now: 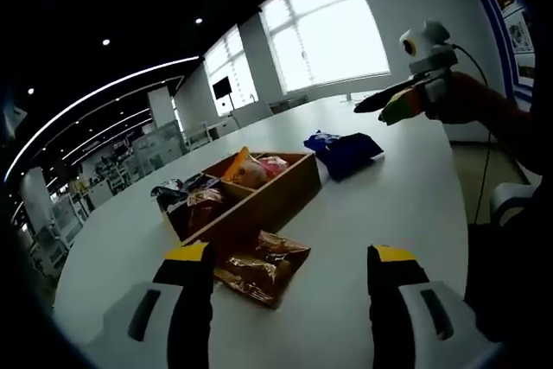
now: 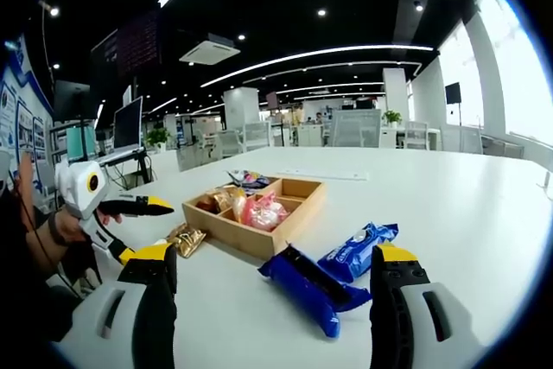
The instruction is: Pick up the scattered marshmallows, QQ candies, Oreo cookies, and mixed nuts on the table and sort them into separate containers
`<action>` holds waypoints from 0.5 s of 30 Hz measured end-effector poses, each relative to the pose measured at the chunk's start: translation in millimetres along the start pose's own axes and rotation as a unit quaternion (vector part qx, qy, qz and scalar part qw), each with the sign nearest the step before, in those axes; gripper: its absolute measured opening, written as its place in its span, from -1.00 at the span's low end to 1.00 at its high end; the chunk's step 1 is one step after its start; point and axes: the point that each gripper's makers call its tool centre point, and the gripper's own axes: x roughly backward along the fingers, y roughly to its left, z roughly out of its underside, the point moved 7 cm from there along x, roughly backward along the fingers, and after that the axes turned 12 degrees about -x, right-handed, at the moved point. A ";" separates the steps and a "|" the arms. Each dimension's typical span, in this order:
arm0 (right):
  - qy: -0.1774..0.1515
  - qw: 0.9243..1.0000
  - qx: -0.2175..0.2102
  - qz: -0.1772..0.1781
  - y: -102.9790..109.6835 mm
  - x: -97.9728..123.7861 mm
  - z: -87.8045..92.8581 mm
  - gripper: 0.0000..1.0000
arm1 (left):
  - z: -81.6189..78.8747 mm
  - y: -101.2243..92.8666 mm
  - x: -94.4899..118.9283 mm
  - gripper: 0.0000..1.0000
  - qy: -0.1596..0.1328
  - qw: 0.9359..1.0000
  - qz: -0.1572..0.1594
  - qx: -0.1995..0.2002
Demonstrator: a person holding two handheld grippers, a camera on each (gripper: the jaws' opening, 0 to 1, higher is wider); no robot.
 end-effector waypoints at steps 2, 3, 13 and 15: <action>0.000 1.000 0.002 0.000 0.3 0.5 -0.4 0.77 | -1.1 1.0 -1.0 0.49 0.000 1.000 -0.001 -0.002; -0.001 1.000 0.001 0.000 0.1 0.6 -0.5 0.77 | -2.2 1.1 -1.4 0.49 -0.001 1.000 -0.002 -0.002; 0.002 1.000 0.003 0.000 0.3 -0.5 0.0 0.77 | 2.1 7.1 -6.6 0.05 0.005 1.000 -0.007 -0.025; 0.004 1.000 0.003 0.000 0.0 -0.8 0.8 0.76 | 5.2 9.9 -8.3 0.02 0.010 0.999 -0.012 -0.029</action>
